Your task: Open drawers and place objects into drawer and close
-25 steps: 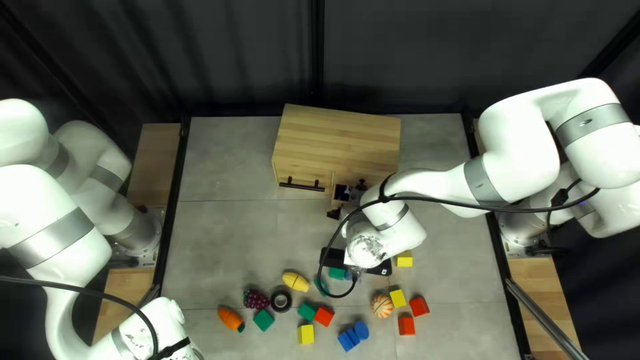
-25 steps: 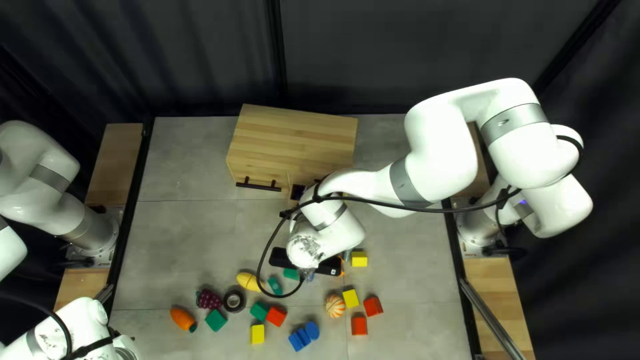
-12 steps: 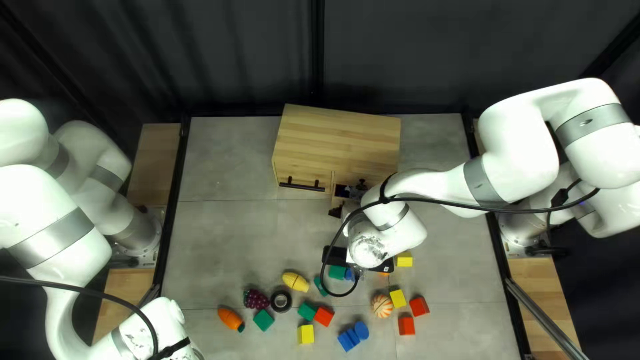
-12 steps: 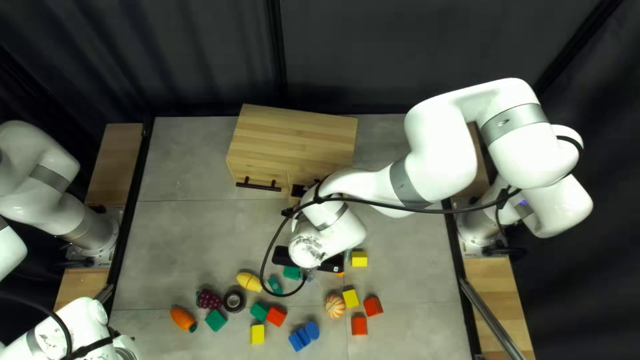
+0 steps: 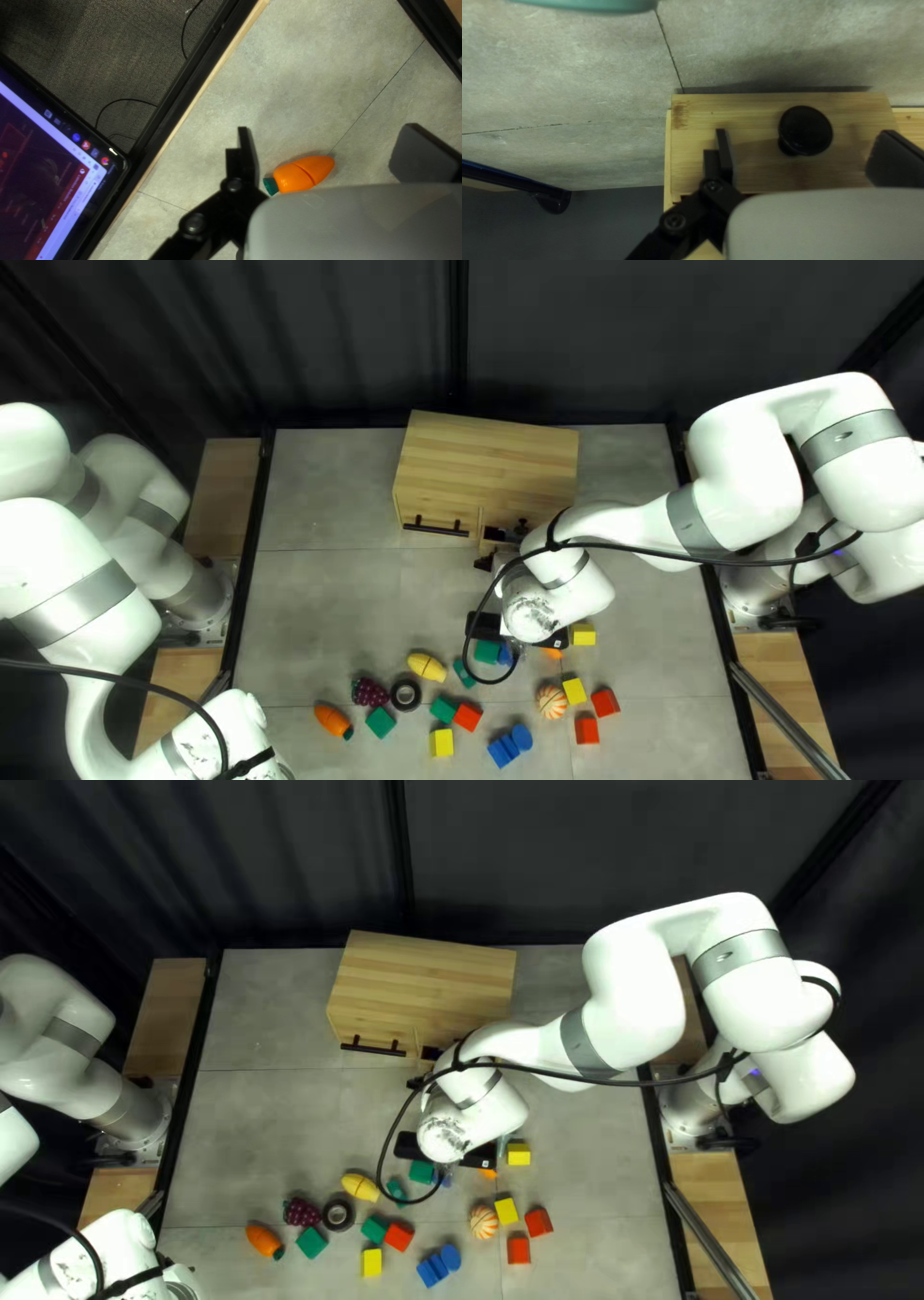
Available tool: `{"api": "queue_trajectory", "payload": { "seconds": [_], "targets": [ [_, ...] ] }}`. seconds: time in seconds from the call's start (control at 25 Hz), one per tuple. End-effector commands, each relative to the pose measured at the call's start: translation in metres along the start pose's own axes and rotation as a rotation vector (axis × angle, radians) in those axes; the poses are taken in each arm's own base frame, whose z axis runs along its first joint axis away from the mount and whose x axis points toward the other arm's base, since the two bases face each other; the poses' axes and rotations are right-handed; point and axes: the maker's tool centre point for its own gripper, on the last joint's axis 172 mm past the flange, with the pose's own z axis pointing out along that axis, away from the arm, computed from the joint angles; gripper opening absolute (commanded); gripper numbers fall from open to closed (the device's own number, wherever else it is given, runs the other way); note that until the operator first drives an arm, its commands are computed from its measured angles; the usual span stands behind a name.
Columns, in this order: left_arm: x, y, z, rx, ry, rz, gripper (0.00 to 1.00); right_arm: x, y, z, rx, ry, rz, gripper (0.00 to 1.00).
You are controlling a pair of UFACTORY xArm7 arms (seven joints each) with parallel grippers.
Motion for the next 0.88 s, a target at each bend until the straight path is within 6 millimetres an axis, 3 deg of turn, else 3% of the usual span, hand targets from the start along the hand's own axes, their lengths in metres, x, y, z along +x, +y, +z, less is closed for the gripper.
{"api": "queue_trajectory", "payload": {
  "seconds": [0.04, 0.88],
  "targets": [
    [0.000, 0.000, 0.000, 0.000, 0.000, 0.000, 1.00, -0.005, -0.003, 0.004, -0.002, -0.003, 0.004, 1.00],
    [0.000, 0.000, 0.000, 0.000, 0.000, 0.000, 1.00, -0.024, -0.010, 0.015, -0.011, -0.031, 0.011, 1.00]
  ]
}}
